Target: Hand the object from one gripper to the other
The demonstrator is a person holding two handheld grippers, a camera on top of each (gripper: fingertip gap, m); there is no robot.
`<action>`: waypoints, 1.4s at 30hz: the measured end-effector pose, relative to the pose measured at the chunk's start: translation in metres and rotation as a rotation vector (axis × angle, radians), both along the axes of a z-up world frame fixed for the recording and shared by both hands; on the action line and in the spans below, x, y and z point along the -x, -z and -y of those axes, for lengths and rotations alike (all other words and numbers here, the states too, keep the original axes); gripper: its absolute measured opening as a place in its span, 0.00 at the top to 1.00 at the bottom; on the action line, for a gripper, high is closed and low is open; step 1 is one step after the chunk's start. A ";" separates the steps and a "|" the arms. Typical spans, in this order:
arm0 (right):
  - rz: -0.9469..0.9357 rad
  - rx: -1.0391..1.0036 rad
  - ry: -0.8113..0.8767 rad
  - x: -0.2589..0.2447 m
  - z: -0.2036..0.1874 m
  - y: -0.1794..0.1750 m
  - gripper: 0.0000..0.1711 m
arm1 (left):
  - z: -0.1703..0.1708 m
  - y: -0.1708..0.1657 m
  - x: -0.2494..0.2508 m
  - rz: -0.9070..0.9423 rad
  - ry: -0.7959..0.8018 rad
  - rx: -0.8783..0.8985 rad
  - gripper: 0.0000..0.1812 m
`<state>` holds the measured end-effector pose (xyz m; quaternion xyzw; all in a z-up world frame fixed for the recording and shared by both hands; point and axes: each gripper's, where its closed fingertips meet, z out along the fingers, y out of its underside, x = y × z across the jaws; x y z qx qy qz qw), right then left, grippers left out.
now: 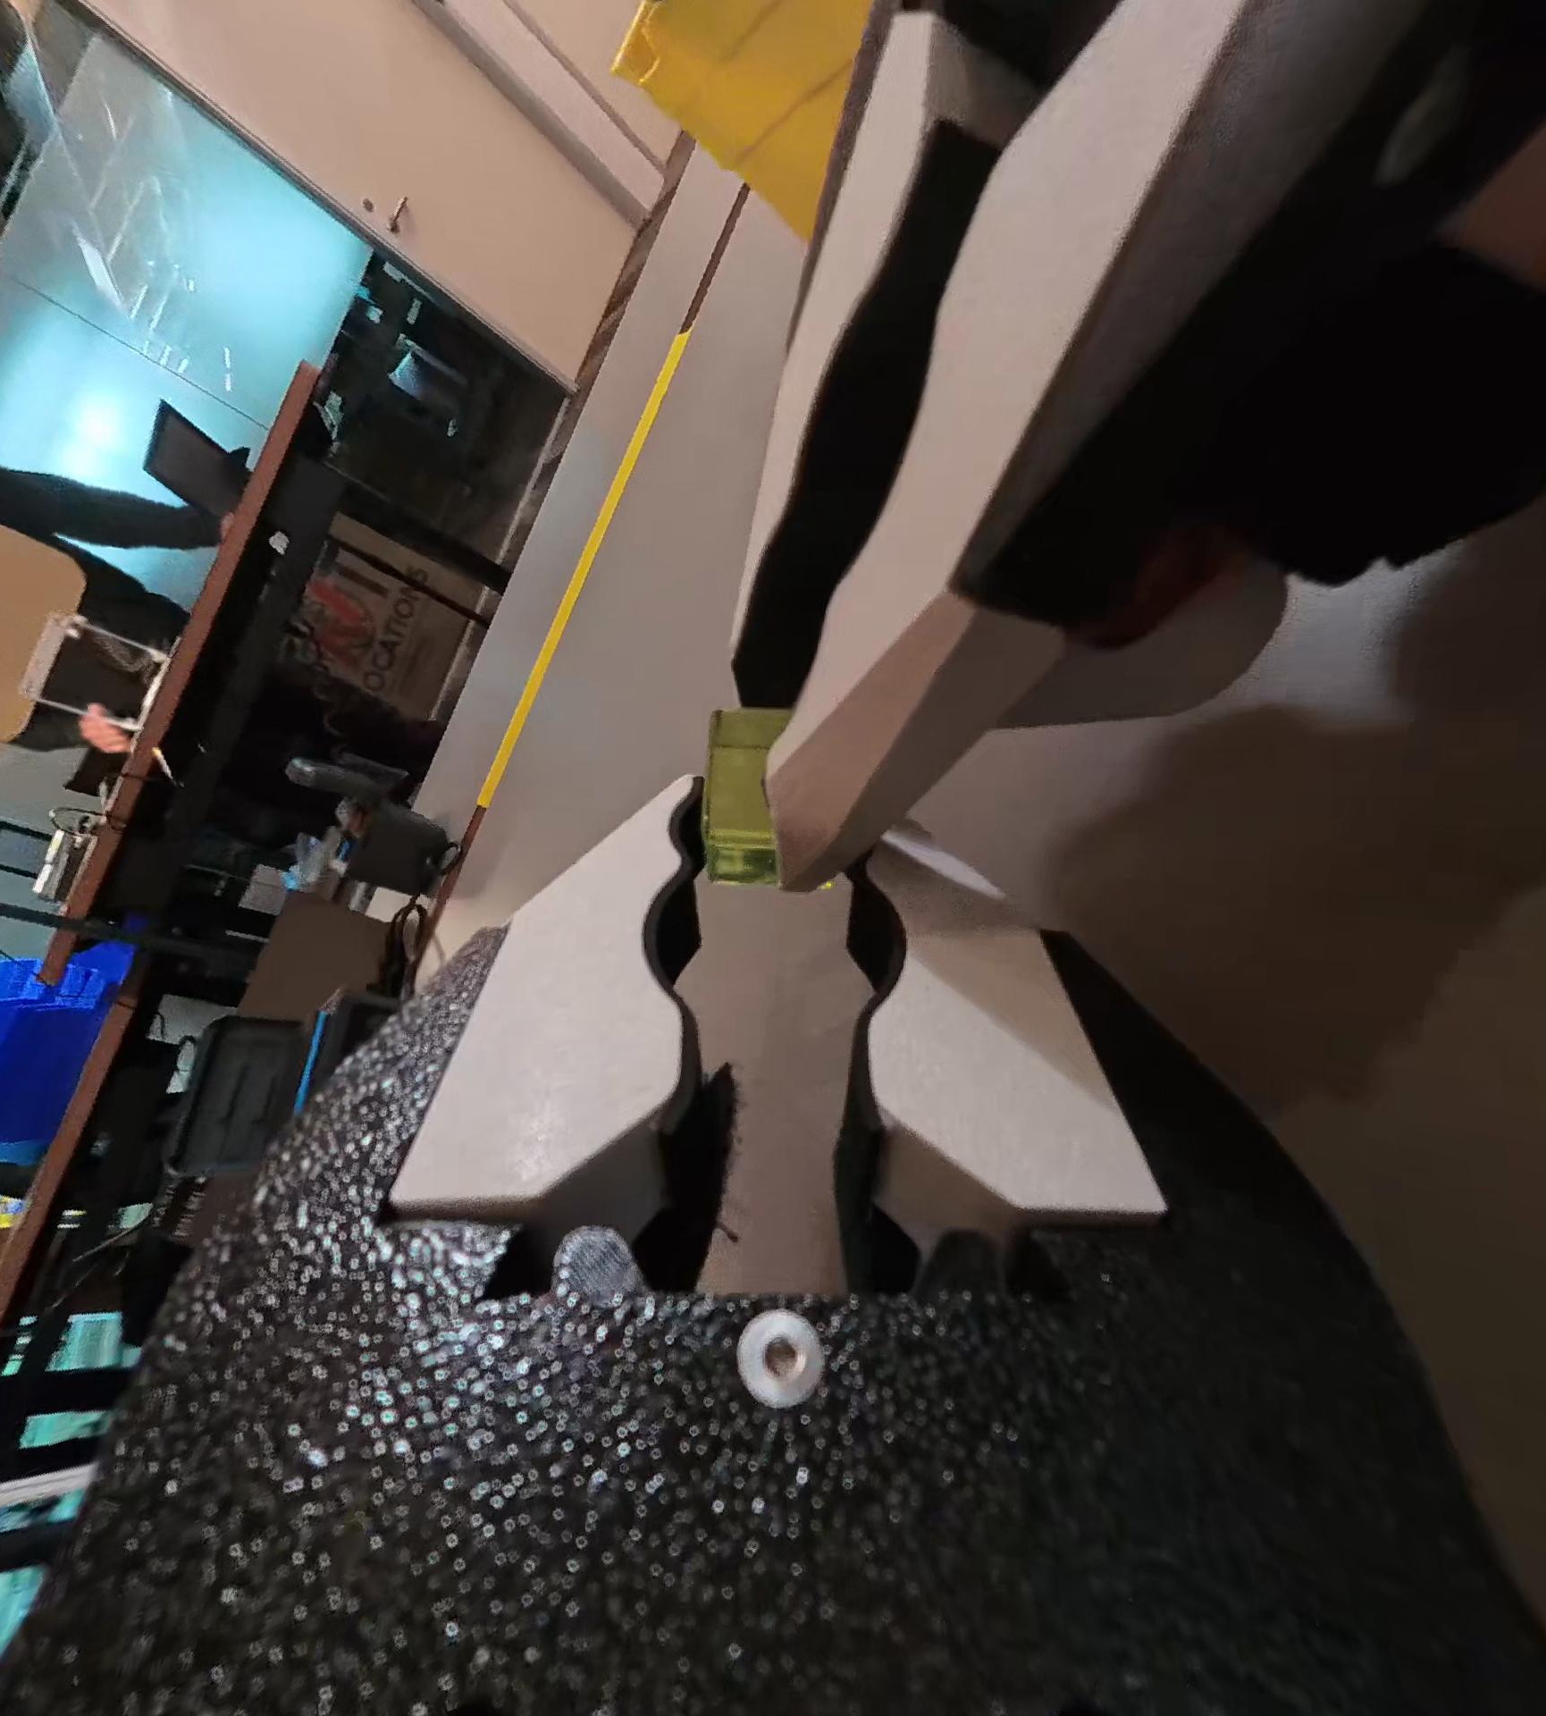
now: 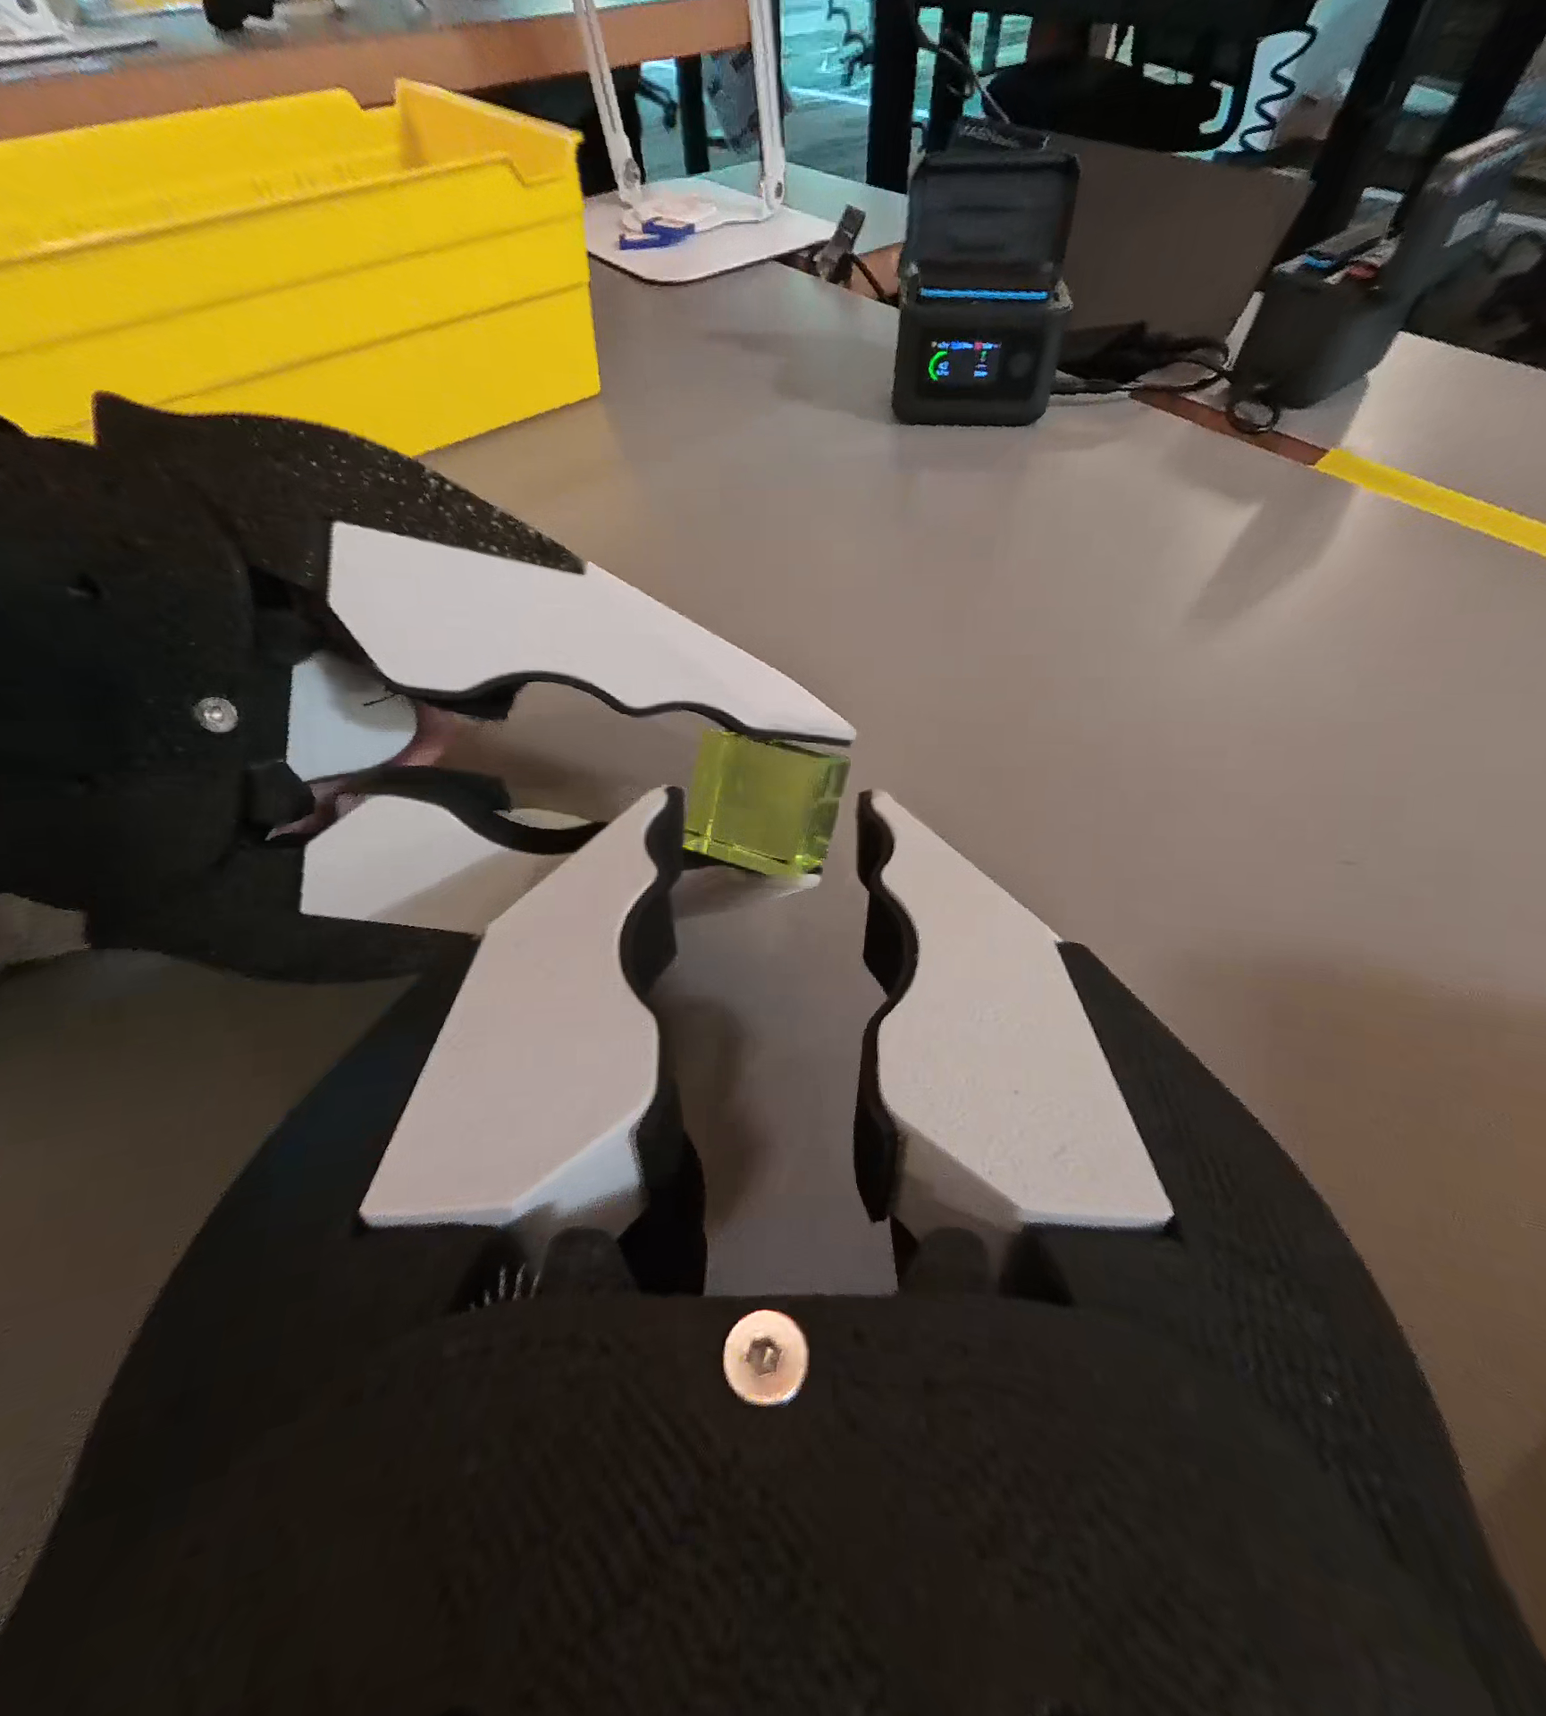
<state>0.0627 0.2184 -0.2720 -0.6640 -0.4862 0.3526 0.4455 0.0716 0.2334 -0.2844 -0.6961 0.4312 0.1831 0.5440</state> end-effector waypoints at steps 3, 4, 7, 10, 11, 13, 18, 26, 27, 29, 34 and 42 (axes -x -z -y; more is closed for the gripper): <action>0.004 0.029 -0.043 -0.001 0.003 0.001 0.83 | 0.002 0.000 -0.003 -0.019 0.044 -0.019 0.86; -0.008 0.076 -0.077 -0.003 0.005 0.001 0.83 | 0.005 -0.001 -0.006 -0.007 0.084 -0.019 0.85; -0.073 0.260 -0.243 -0.011 0.017 -0.002 0.83 | 0.018 -0.001 -0.019 0.070 0.229 0.012 0.83; -0.172 0.473 -0.391 -0.020 0.030 -0.016 0.84 | 0.031 -0.012 -0.030 0.159 0.336 -0.009 0.79; -0.213 0.548 -0.441 -0.022 0.034 -0.023 0.84 | 0.035 -0.019 -0.033 0.198 0.368 -0.027 0.80; -0.286 0.671 -0.531 -0.028 0.042 -0.036 0.84 | 0.043 -0.030 -0.038 0.273 0.430 -0.044 0.80; -0.371 0.824 -0.611 -0.035 0.046 -0.048 0.84 | 0.042 -0.035 -0.035 0.304 0.432 -0.061 0.70; -0.352 0.811 -0.563 -0.030 0.040 -0.037 0.84 | 0.038 -0.036 -0.033 0.267 0.386 -0.085 0.85; -0.350 0.771 -0.522 -0.027 0.035 -0.035 0.84 | 0.034 -0.033 -0.030 0.286 0.356 -0.053 0.85; -0.363 0.653 -0.447 -0.024 0.025 -0.036 0.77 | 0.027 -0.031 -0.023 0.381 0.314 0.015 0.85; -0.460 0.216 -0.322 -0.028 0.008 -0.061 0.58 | 0.030 -0.063 -0.013 0.993 0.429 0.201 0.86; -0.272 -0.977 -0.080 -0.024 0.026 -0.075 0.63 | 0.046 -0.093 -0.009 1.667 0.752 0.553 0.86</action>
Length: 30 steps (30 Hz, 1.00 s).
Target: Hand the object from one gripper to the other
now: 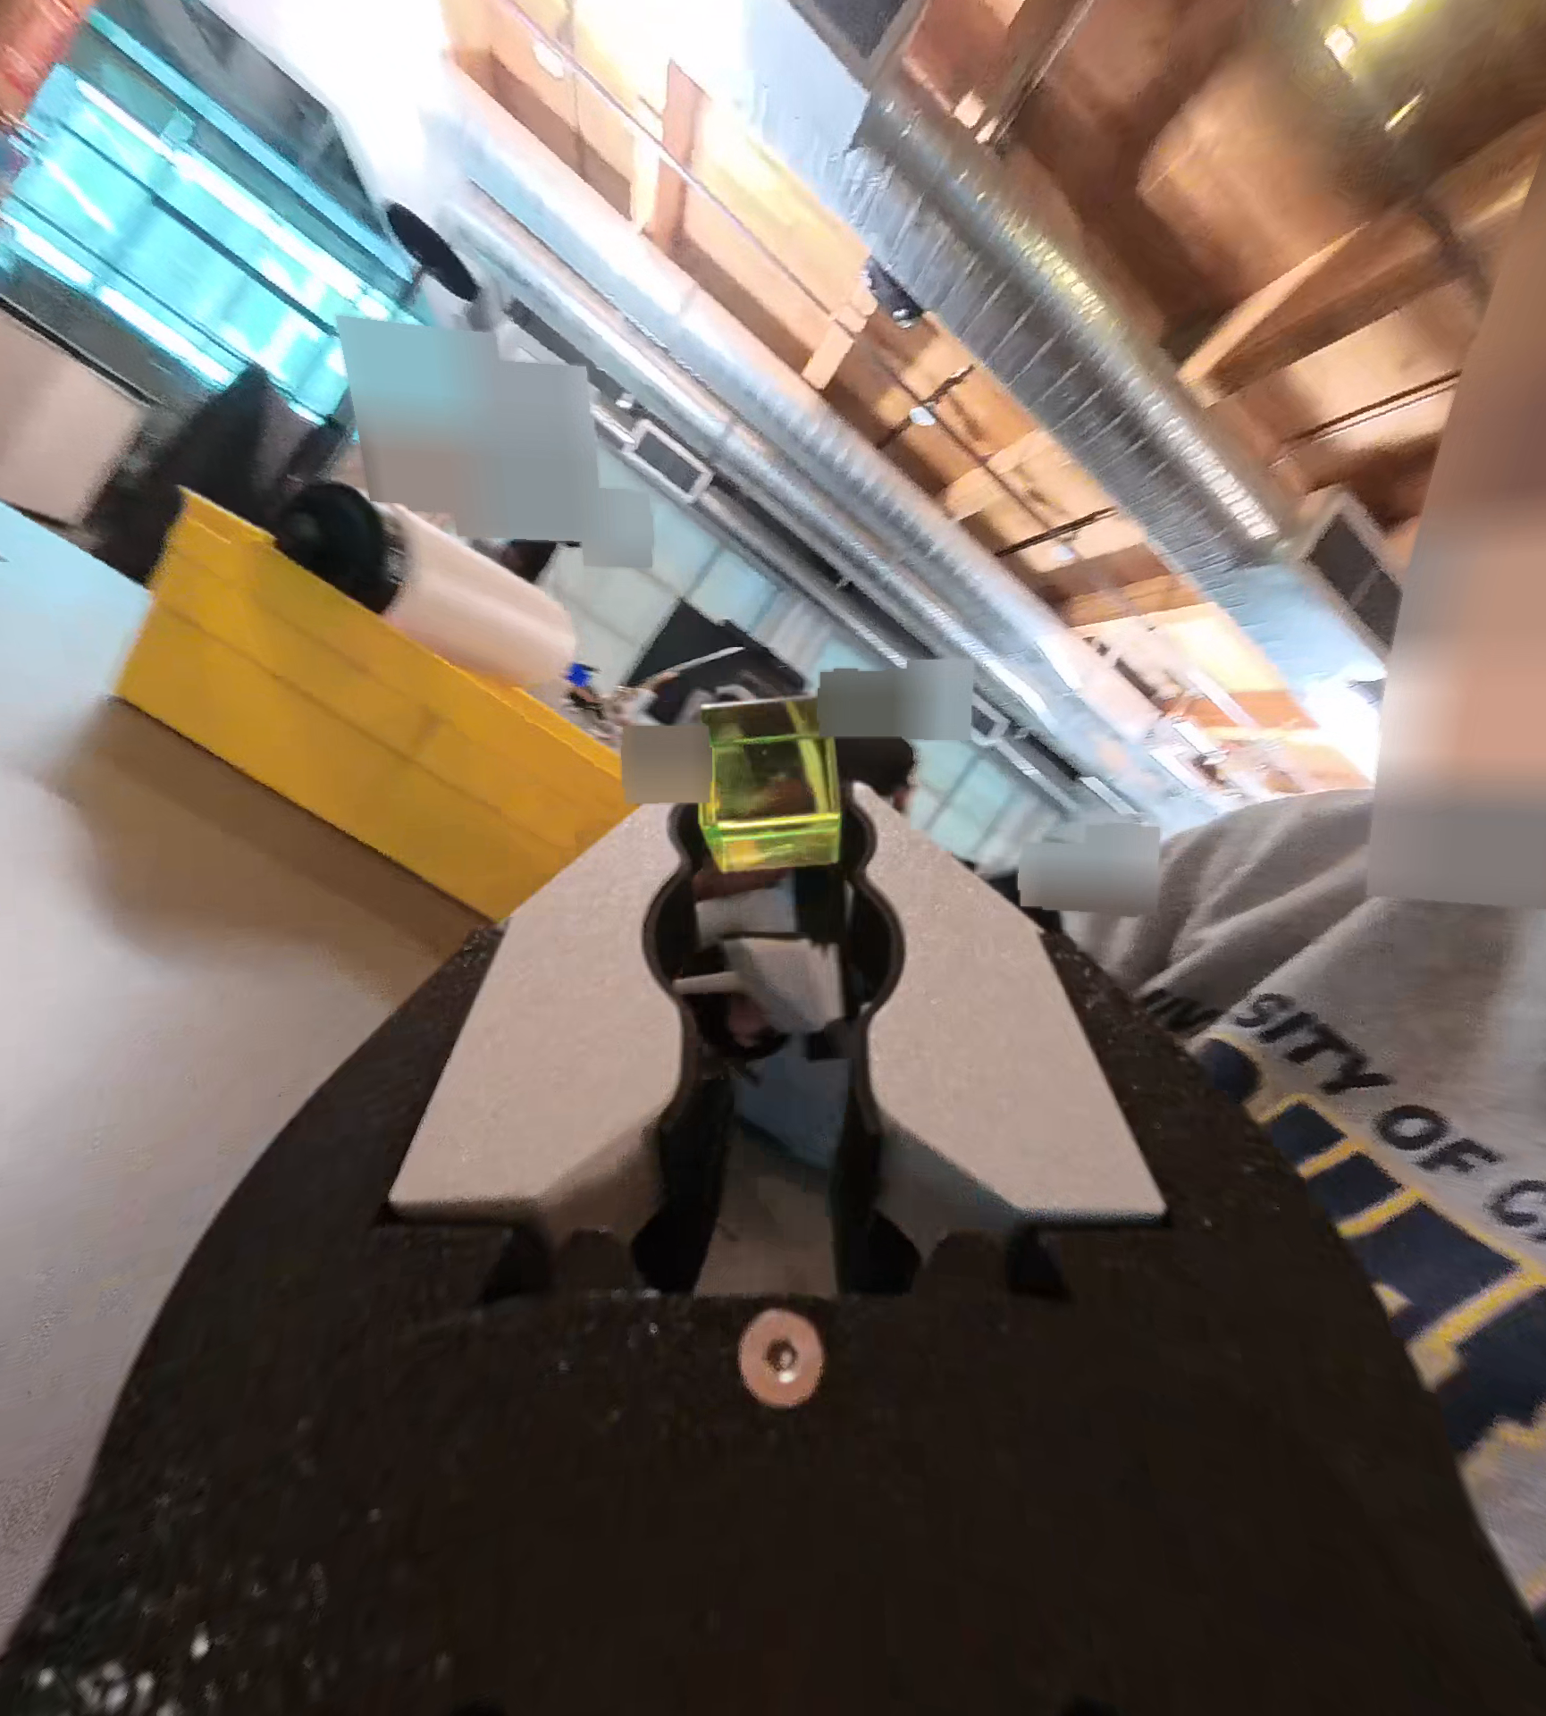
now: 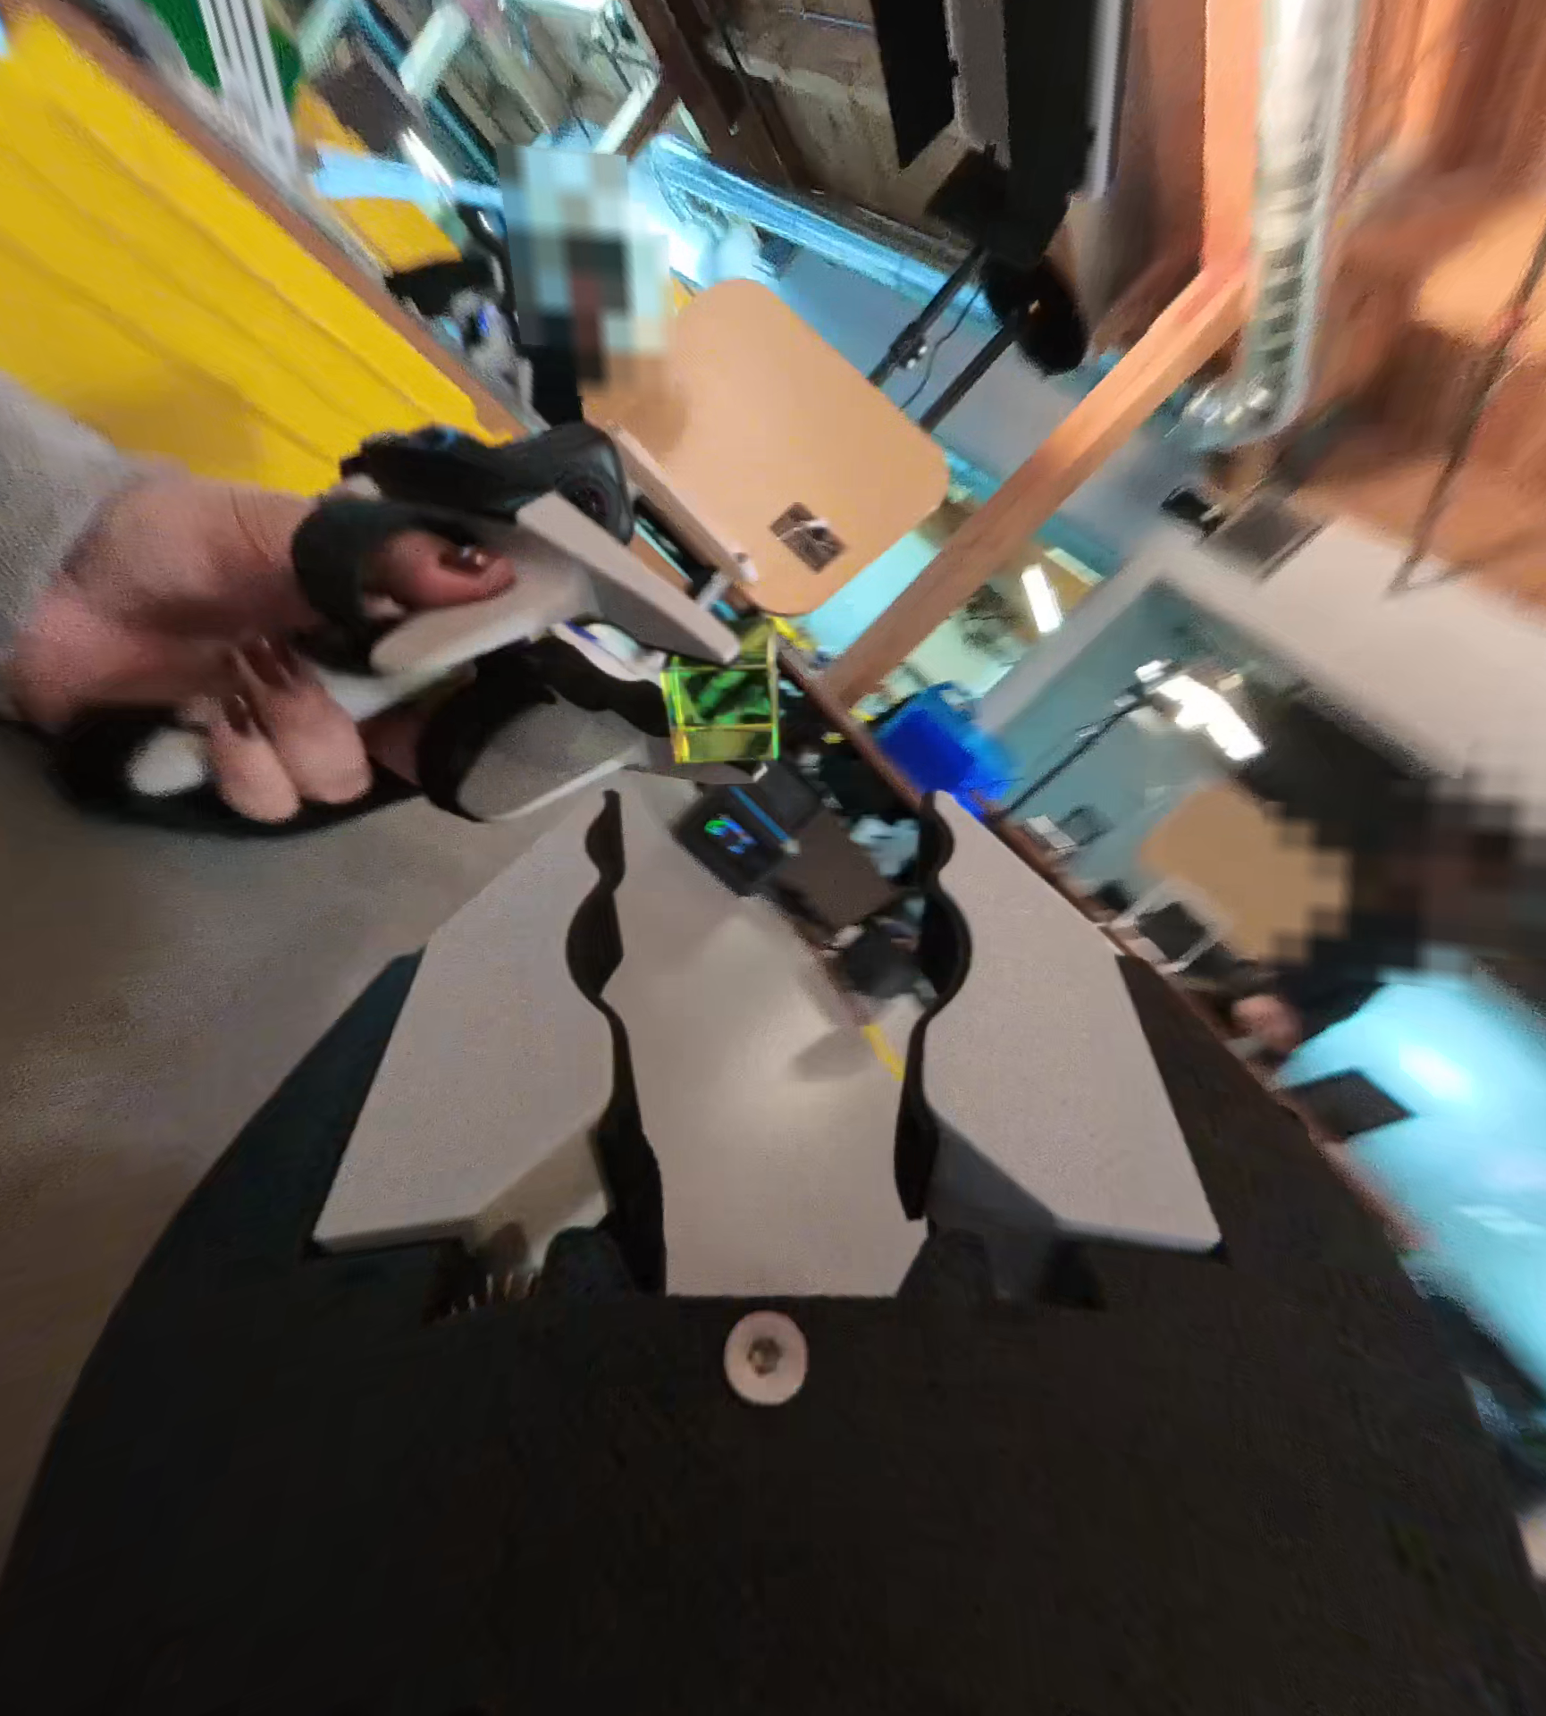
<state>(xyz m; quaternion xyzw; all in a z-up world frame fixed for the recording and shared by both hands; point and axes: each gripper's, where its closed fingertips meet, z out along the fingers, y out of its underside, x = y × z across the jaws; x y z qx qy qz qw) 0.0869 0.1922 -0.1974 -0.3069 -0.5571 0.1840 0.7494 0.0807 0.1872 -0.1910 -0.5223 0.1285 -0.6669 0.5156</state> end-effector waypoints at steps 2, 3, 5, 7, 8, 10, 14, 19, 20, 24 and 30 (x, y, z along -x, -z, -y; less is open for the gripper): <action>0.009 -0.101 0.037 0.006 0.008 0.001 0.66 | 0.006 -0.001 -0.008 0.060 0.104 0.046 0.86; -0.005 -0.118 0.040 0.008 0.011 -0.002 0.67 | 0.008 0.000 -0.014 0.072 0.152 0.069 0.86; -0.019 -0.126 0.058 0.010 0.012 -0.004 0.69 | 0.012 0.001 -0.021 0.070 0.205 0.080 0.86; -0.006 -0.138 0.069 0.011 0.012 -0.001 0.74 | 0.014 0.003 -0.025 0.049 0.222 0.077 0.86; -0.004 -0.147 0.066 0.011 0.013 -0.001 0.80 | 0.015 0.003 -0.026 0.046 0.228 0.077 0.86; 0.000 -0.127 0.055 0.011 0.013 0.000 0.85 | 0.014 0.003 -0.026 0.050 0.235 0.086 0.84; 0.020 0.059 -0.016 0.012 0.008 0.005 0.85 | 0.008 0.000 -0.018 0.048 0.157 0.054 0.74; 0.097 0.502 -0.185 0.012 -0.001 0.025 0.85 | -0.002 0.013 0.000 -0.377 -0.197 -0.207 0.54; 0.111 0.618 -0.236 0.012 0.000 0.029 0.85 | -0.002 0.018 0.001 -0.517 -0.275 -0.299 0.54; 0.178 1.071 -0.474 0.013 0.010 0.039 0.85 | 0.003 0.032 0.001 -1.078 -0.564 -0.722 0.66; 0.252 1.380 -0.686 0.010 0.027 0.042 0.85 | 0.004 0.057 -0.014 -1.338 -0.541 -0.881 0.79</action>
